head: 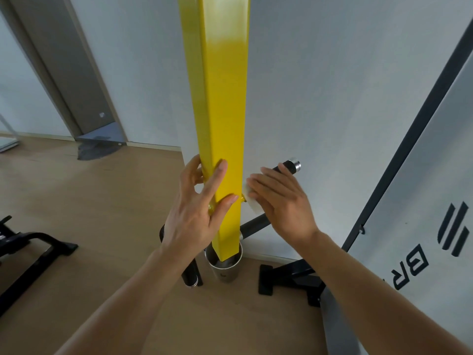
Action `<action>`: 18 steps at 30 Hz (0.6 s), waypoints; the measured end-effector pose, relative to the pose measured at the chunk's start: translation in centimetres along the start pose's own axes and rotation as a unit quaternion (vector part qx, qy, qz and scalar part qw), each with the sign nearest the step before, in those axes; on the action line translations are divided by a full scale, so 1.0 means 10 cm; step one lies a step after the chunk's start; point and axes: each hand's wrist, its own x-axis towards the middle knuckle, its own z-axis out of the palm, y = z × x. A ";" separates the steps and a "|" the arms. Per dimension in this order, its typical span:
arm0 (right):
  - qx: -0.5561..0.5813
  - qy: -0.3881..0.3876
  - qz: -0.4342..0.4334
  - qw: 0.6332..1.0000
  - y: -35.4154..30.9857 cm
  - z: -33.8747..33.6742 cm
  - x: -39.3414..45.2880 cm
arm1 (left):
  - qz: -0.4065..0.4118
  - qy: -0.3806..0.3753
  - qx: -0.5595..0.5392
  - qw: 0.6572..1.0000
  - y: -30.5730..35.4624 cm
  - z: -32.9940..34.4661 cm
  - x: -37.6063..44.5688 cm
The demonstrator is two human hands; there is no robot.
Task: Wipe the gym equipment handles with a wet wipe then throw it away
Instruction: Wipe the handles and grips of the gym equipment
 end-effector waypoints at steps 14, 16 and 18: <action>0.025 0.043 0.057 0.997 -0.08 0.01 -0.06 | 0.013 0.066 -0.064 0.996 0.05 -0.01 -0.03; 0.016 0.051 0.075 0.996 0.05 -0.03 -0.04 | 0.017 0.061 -0.068 0.996 0.05 0.00 -0.04; 0.002 0.070 0.122 0.990 0.17 -0.05 -0.01 | 0.018 0.047 -0.070 0.996 0.03 0.01 -0.05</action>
